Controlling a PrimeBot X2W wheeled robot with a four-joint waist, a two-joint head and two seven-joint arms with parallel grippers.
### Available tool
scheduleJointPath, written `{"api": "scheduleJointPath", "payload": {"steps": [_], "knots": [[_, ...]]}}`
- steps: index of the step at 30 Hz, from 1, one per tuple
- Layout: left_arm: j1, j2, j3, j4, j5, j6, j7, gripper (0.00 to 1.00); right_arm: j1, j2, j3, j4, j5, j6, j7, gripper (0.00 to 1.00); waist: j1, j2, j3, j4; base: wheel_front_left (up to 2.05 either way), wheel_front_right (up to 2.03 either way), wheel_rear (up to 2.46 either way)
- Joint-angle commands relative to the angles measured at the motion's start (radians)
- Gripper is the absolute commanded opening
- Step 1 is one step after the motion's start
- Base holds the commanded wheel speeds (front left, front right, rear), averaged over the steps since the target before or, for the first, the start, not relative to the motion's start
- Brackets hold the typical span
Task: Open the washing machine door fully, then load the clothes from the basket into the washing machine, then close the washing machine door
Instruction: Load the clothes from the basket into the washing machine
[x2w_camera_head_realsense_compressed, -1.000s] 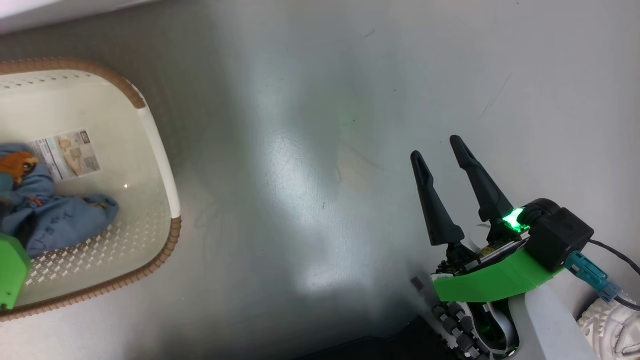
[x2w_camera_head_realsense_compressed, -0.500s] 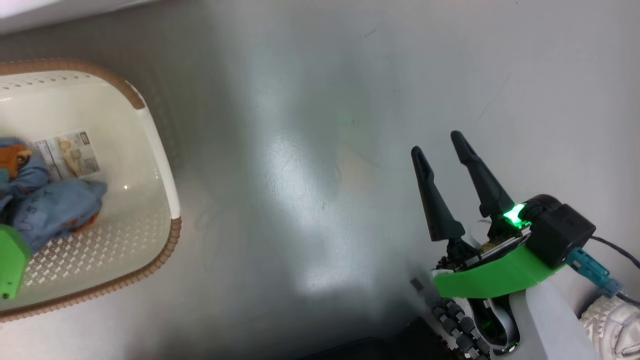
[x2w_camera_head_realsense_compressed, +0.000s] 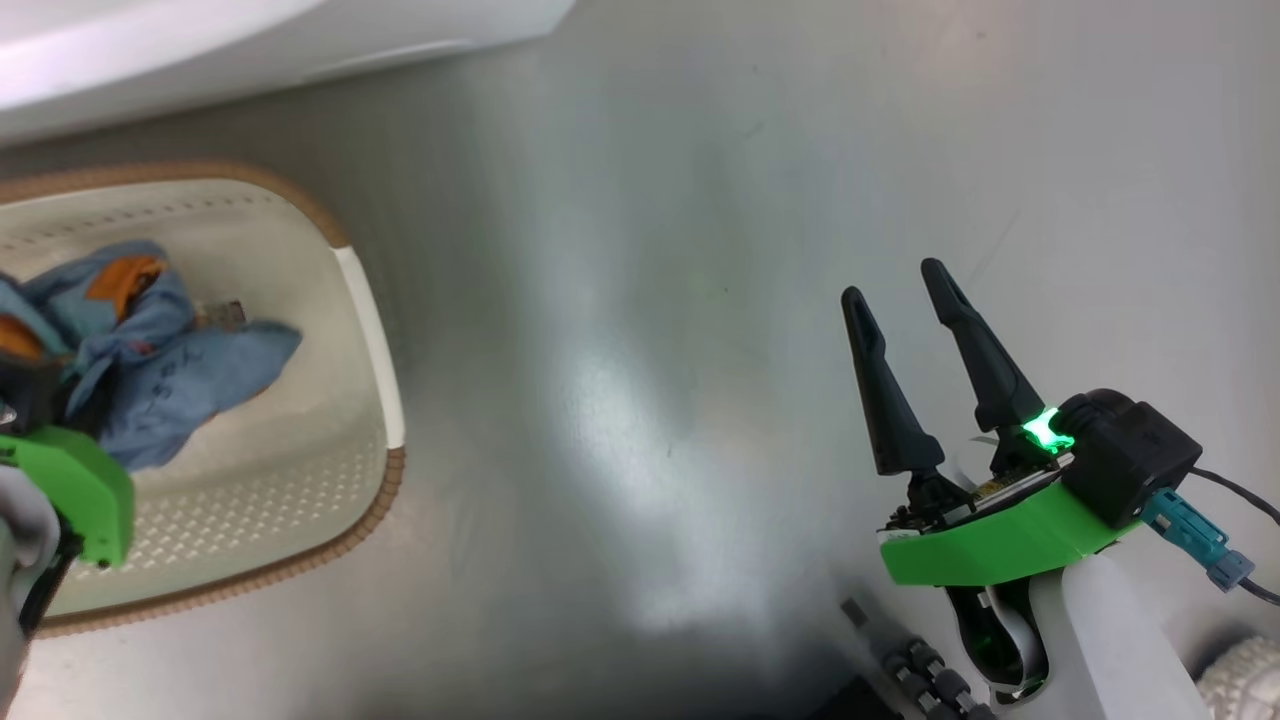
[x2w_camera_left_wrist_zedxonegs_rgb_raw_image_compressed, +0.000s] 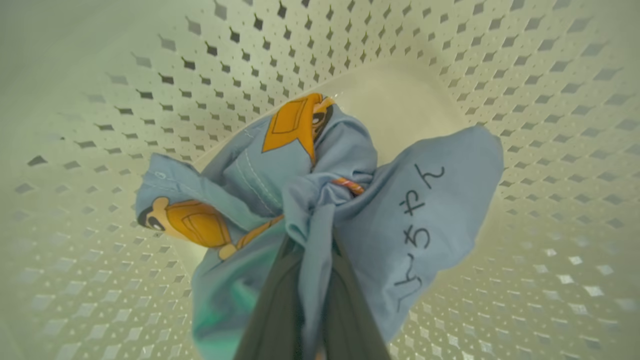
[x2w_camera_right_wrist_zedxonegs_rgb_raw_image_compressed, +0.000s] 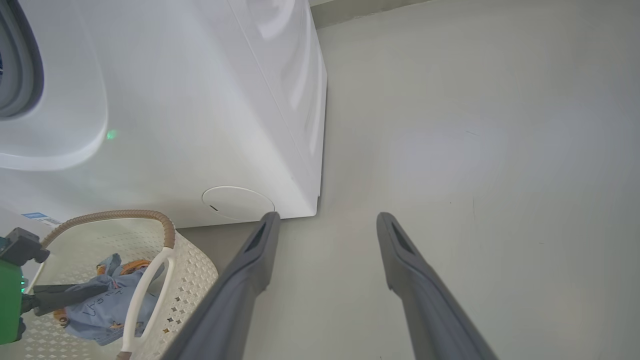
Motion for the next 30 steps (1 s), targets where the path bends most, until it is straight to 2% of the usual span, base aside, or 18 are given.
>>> {"api": "scheduleJointPath", "payload": {"steps": [1, 11, 22, 30], "knots": [[0.030, 0.044, 0.044, -0.019, -0.005, -0.002, -0.013, 0.00, 0.018, 0.002, 0.014, -0.012, -0.009, 0.006, -0.005, 1.00, 0.0000, 0.0000, -0.041, 0.027, 0.00, 0.00, 0.00], [0.152, 0.013, 0.248, -0.189, 0.041, 0.006, -0.013, 0.00, 0.012, 0.002, -0.007, 0.026, -0.037, 0.006, -0.005, 1.00, 0.0000, 0.0000, -0.166, 0.082, 0.00, 0.00, 0.00], [0.307, -0.068, 0.473, -0.323, 0.125, 0.007, -0.013, 0.00, 0.033, 0.002, -0.021, 0.076, -0.069, 0.006, -0.005, 1.00, 0.0000, 0.0000, -0.320, 0.135, 0.00, 0.00, 0.00], [0.415, -0.123, 0.602, -0.416, 0.204, 0.005, -0.013, 0.00, 0.059, 0.002, -0.028, 0.111, -0.081, 0.006, -0.005, 1.00, 0.0000, 0.0000, -0.440, 0.162, 0.00, 0.00, 0.00]]}}
